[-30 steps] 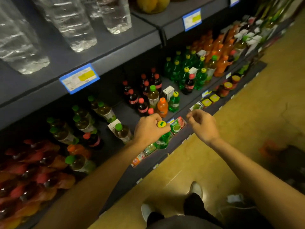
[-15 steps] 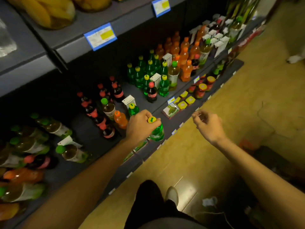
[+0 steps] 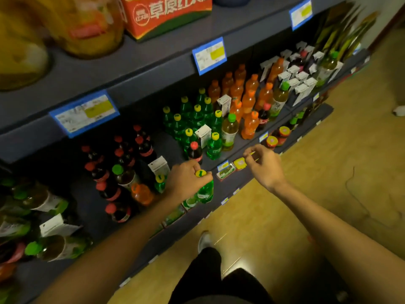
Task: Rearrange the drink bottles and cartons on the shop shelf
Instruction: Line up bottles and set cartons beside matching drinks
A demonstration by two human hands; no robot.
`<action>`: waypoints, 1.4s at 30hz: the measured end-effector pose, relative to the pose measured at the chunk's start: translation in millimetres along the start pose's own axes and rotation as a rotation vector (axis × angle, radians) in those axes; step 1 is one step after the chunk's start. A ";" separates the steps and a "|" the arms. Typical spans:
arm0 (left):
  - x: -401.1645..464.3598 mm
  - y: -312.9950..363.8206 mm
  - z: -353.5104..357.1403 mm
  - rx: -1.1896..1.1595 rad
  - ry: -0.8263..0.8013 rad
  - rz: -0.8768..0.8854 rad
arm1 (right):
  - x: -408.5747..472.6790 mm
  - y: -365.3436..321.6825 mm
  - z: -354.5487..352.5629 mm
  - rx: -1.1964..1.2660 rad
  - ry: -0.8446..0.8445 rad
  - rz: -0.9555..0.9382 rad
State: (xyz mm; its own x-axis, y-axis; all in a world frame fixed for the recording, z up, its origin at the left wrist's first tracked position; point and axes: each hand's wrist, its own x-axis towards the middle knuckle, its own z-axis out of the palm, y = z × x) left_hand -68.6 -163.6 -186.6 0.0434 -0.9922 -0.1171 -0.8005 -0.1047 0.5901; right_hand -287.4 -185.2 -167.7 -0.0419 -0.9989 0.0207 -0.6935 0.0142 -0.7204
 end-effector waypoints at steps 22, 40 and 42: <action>64.5 86.2 43.0 -0.338 0.486 -0.595 | 249.5 54.0 21.0 -0.403 -0.593 -0.367; 49.1 130.4 54.4 -0.486 0.688 -0.744 | 255.0 75.6 54.9 -0.626 -0.665 -0.640; 57.3 132.7 56.8 -0.483 0.674 -0.731 | 250.7 80.2 41.0 -0.612 -0.681 -0.677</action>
State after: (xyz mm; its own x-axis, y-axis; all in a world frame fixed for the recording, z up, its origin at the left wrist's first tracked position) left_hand -206.2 -230.5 -160.4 0.8451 -0.4988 -0.1921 -0.1376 -0.5504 0.8235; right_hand -324.0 -436.3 -248.7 0.7443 -0.6237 -0.2388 -0.6676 -0.7044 -0.2411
